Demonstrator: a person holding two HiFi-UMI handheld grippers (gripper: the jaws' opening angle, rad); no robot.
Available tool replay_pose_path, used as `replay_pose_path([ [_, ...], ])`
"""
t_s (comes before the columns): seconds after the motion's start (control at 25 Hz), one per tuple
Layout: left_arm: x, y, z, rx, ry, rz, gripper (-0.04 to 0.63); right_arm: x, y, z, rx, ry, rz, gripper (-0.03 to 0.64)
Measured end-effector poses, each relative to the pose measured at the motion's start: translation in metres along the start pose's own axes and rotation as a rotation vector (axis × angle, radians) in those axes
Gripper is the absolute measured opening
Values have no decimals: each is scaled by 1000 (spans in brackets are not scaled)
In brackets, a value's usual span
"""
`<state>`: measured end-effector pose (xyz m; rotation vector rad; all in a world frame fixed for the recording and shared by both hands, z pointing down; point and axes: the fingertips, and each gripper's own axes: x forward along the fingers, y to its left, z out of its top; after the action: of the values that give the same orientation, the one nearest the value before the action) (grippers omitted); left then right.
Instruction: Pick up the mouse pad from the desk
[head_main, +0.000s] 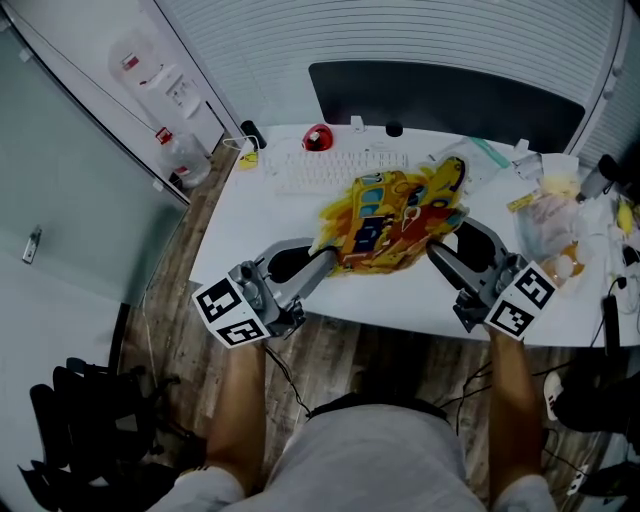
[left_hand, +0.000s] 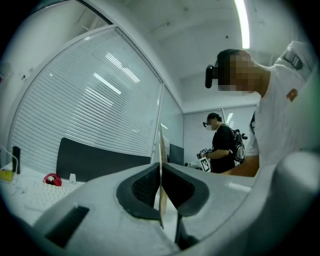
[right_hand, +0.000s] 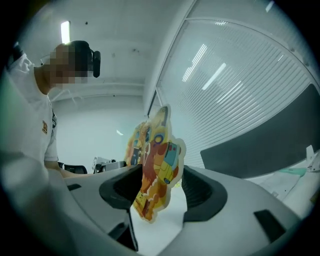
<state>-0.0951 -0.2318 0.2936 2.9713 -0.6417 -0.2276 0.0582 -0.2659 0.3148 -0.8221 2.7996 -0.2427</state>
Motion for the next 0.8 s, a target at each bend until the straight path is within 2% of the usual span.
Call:
replay_pose_path([
  [0.2,5,18,2,-14,2,99,23,-3,-2,13,-31,-28,-34,113],
  [0.32,19,26,5,40,25,181,23,-5,-8,20,-76,-20,-69,70],
  [0.44,23,25,6,121,38,265,23,-7,-4,21,-142,-6,-134,46],
  [0.56,23,21,5,170,37,328,23,-8,3,18,-201,7,-194,38],
  [0.8,22,19,11,186,-4,388,23,-7,10,24,-267,6,-277,29],
])
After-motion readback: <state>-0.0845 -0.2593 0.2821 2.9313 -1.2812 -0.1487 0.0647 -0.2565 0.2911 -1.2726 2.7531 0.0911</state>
